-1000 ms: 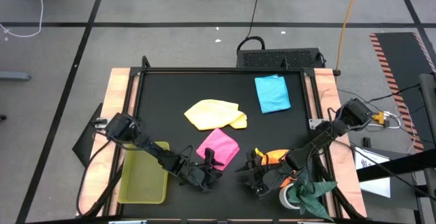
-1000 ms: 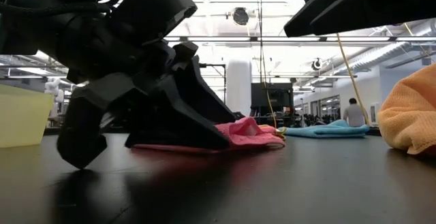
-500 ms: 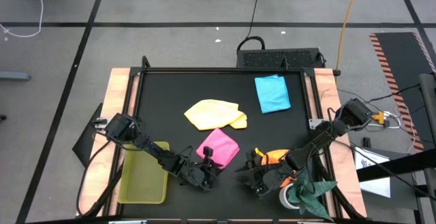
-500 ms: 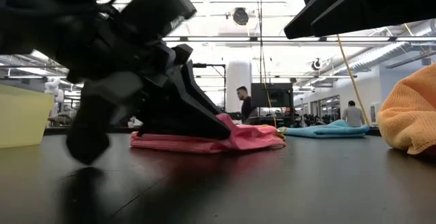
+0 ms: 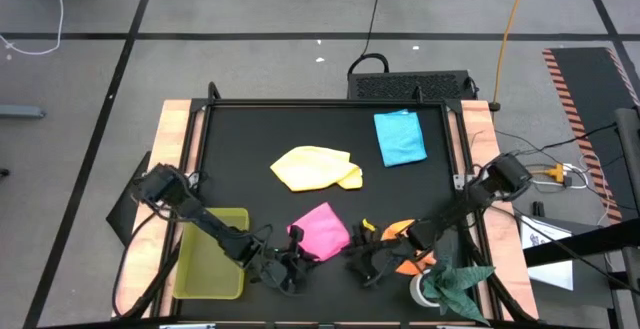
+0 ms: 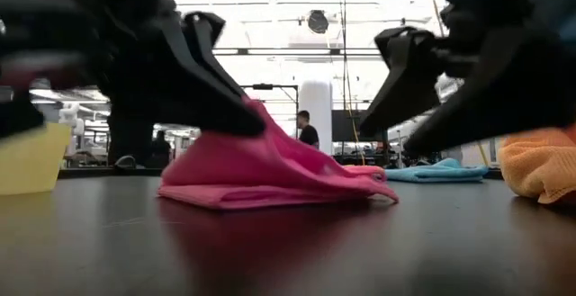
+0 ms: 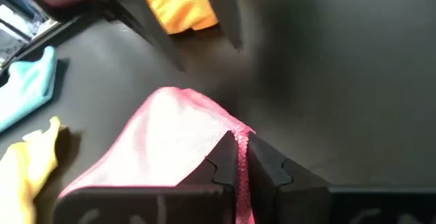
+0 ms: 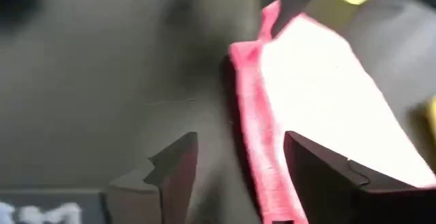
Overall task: Fold microfiber towels
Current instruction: Fold the pink microfiber towel
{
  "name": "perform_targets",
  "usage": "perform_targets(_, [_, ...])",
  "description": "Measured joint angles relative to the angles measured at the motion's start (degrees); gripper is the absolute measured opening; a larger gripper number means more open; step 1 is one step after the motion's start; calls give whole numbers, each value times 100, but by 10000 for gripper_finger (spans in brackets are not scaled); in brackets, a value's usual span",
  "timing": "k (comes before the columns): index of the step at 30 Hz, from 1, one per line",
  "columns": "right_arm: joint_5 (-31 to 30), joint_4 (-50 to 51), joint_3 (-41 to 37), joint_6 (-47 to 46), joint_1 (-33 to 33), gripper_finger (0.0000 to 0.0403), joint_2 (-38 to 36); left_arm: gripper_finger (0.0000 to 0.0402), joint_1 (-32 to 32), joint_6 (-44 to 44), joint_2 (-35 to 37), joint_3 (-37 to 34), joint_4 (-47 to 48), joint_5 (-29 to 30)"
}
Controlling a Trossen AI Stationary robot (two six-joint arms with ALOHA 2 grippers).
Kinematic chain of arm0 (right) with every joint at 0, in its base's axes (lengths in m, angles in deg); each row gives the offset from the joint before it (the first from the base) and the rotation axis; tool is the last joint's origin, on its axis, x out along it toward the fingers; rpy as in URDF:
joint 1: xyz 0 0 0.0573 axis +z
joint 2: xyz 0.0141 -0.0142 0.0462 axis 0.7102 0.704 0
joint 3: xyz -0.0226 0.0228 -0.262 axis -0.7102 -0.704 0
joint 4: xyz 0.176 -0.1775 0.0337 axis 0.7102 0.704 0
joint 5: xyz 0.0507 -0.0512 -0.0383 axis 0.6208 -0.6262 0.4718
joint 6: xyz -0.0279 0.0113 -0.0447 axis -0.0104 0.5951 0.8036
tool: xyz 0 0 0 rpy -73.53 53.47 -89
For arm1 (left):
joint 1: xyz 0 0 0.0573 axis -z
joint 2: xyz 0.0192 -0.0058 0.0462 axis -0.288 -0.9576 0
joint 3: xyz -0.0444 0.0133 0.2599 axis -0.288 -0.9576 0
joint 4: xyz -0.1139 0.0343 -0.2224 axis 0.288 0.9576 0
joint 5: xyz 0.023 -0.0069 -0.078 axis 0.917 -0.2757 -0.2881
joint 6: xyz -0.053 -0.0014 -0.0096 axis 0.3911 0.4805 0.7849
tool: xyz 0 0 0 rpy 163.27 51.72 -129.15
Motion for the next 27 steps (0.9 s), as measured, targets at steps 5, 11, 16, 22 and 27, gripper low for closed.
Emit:
perform_targets(5, [93,-646,-2,541,-10,252,238,9,190,189,472,11,466,50])
perform_targets(11, [-184,-779,0,938,-124,262,237,25,243,279,665,9,580,286])
perform_targets(16, [-178,-770,0,1043,-183,256,320,6,237,290,662,8,674,342])
perform_targets(22, [-115,-1074,-1,1181,-268,237,768,24,236,414,662,7,756,441])
perform_targets(27, [-723,-1320,0,1169,-286,198,872,30,236,464,662,7,764,491])
